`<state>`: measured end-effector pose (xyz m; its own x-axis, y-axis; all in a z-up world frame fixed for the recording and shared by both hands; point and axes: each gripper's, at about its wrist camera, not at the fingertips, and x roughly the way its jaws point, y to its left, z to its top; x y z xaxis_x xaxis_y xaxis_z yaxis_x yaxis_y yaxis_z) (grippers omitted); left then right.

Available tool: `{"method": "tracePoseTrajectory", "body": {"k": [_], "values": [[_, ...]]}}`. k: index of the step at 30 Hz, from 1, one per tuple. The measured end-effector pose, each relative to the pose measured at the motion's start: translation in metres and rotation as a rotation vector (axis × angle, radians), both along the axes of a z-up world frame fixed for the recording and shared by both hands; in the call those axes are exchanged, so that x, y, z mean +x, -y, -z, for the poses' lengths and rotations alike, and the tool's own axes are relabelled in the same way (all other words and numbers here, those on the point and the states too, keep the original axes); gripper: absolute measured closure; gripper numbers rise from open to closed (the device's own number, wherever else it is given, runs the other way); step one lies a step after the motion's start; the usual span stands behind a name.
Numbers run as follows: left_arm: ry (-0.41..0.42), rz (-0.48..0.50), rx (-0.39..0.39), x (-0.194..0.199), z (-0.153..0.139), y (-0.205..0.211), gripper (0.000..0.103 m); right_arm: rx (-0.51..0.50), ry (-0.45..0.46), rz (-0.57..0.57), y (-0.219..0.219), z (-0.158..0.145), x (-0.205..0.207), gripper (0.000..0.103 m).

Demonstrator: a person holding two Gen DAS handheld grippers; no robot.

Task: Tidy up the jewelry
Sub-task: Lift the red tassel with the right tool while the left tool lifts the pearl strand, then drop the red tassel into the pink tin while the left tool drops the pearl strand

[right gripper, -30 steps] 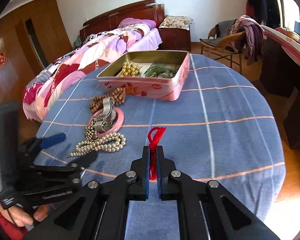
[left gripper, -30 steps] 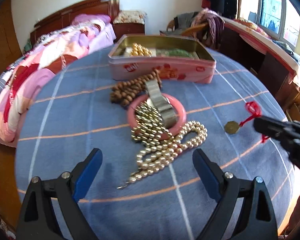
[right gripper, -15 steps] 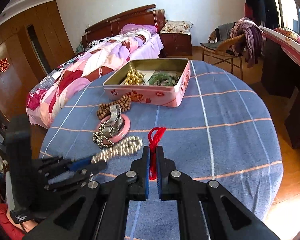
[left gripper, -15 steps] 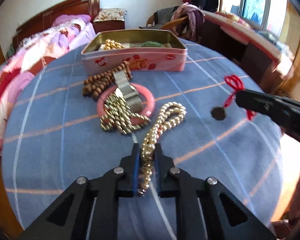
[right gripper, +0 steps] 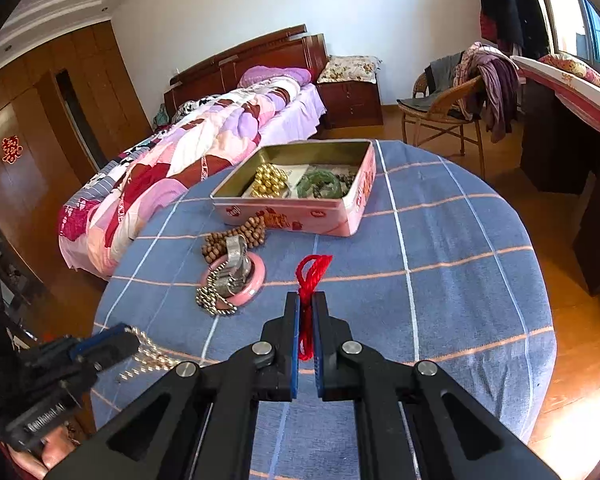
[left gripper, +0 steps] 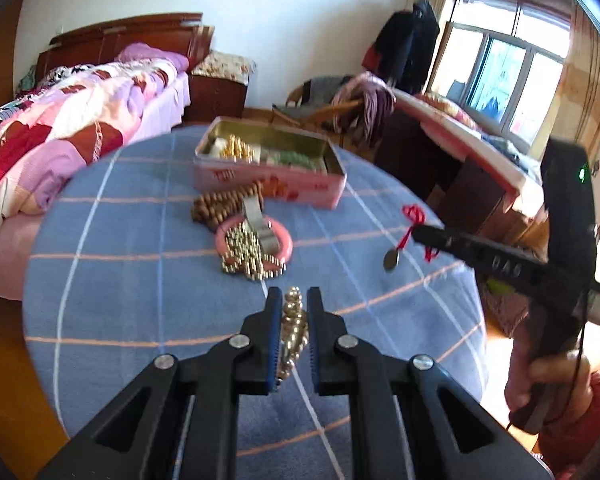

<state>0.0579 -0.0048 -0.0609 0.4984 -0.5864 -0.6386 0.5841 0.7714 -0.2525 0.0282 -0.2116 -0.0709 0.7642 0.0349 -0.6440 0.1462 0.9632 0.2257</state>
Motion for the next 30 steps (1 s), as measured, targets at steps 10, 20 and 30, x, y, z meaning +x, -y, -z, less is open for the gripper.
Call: {"method": "tracePoseTrajectory", "body": {"k": [10, 20, 30], "values": [[0.078, -0.028, -0.035, 0.011, -0.024, -0.006, 0.096, -0.007, 0.056, -0.004, -0.001, -0.022, 0.002, 0.098], [0.071, -0.036, -0.079, 0.018, -0.037, -0.005, 0.096, -0.011, 0.076, -0.007, 0.002, -0.029, 0.010, 0.098], [0.151, -0.028, -0.131, 0.059, -0.077, 0.023, 0.096, -0.017, 0.183, -0.020, 0.009, -0.066, 0.051, 0.098]]}}
